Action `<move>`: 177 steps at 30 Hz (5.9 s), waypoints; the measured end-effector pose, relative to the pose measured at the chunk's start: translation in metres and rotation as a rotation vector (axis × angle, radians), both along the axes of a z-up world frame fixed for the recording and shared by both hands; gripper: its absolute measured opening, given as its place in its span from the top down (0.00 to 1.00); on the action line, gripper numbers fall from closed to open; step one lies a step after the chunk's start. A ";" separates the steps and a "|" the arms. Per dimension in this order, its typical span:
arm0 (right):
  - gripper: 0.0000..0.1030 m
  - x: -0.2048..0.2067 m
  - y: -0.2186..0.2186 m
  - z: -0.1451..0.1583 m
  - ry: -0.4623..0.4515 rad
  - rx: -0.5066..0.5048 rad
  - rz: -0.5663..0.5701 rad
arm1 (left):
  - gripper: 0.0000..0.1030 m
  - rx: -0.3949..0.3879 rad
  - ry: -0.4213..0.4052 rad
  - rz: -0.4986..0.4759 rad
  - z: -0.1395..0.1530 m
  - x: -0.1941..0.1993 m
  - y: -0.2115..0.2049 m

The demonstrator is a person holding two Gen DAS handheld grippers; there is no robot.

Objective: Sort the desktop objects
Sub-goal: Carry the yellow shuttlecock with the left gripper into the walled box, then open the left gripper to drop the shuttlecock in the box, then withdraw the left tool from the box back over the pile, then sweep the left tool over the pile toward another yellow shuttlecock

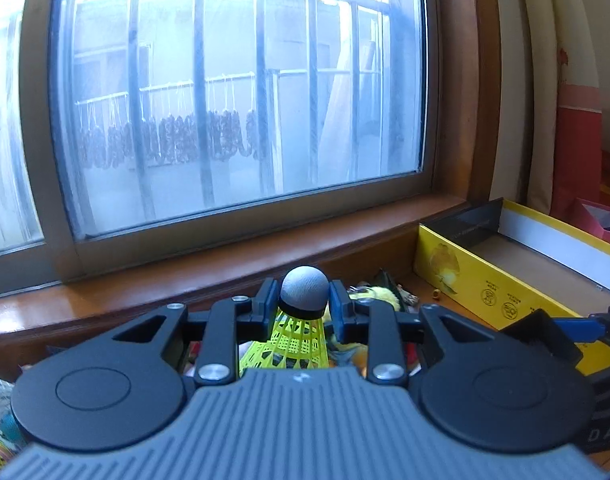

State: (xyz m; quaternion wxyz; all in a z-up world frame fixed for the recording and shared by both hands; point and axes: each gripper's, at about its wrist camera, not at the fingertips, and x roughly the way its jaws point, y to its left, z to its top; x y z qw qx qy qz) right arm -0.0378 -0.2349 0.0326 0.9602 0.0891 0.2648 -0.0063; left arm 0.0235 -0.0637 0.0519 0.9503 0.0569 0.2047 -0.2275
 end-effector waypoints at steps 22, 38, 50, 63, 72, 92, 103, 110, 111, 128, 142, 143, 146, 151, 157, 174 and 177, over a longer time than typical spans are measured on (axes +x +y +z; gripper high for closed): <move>0.08 -0.041 -0.195 0.020 -0.006 0.005 -0.201 | 0.70 -0.015 0.004 -0.278 0.010 -0.003 -0.228; 0.08 -0.033 -0.331 -0.008 0.092 0.009 -0.293 | 0.65 0.065 0.099 -0.325 -0.031 0.022 -0.366; 0.08 -0.032 -0.362 -0.021 0.121 0.027 -0.311 | 0.16 0.088 0.166 -0.284 -0.042 0.019 -0.384; 0.07 -0.028 -0.350 -0.019 0.115 0.023 -0.285 | 0.00 0.121 0.157 -0.222 -0.032 0.010 -0.370; 0.07 -0.032 -0.343 -0.016 0.114 0.024 -0.258 | 0.00 0.150 0.160 -0.152 -0.028 0.000 -0.358; 0.04 -0.036 -0.320 -0.015 0.104 -0.007 -0.177 | 0.00 0.123 0.172 0.004 -0.020 -0.018 -0.311; 0.04 -0.039 -0.293 -0.002 0.098 -0.058 -0.220 | 0.00 0.094 0.172 0.025 -0.019 -0.012 -0.259; 0.03 -0.040 -0.248 0.004 0.095 -0.080 -0.221 | 0.00 0.094 0.174 0.062 -0.015 -0.018 -0.202; 0.03 -0.039 -0.239 0.005 0.097 -0.081 -0.218 | 0.00 0.095 0.180 0.070 -0.015 -0.018 -0.192; 0.02 -0.032 -0.026 -0.005 0.088 -0.040 -0.033 | 0.00 0.121 0.189 0.271 -0.013 -0.037 0.015; 0.00 0.030 0.077 -0.016 0.128 -0.020 0.207 | 0.00 0.080 0.227 0.478 -0.033 -0.017 0.120; 0.00 0.034 0.083 -0.017 0.131 -0.009 0.229 | 0.00 0.072 0.220 0.499 -0.035 -0.016 0.126; 0.00 0.049 0.104 -0.025 0.111 -0.008 0.302 | 0.00 0.052 0.216 0.554 -0.043 -0.015 0.146; 0.00 0.059 0.134 -0.027 0.139 -0.002 0.359 | 0.00 0.060 0.197 0.562 -0.053 -0.010 0.169; 0.00 0.064 0.160 -0.038 0.204 -0.003 0.274 | 0.00 0.043 0.209 0.497 -0.069 0.006 0.195; 0.00 0.045 0.191 -0.045 0.202 -0.006 0.111 | 0.00 0.071 0.355 0.303 -0.096 0.043 0.219; 0.00 0.046 0.199 -0.050 0.196 -0.028 0.123 | 0.00 0.040 0.438 0.314 -0.106 0.051 0.224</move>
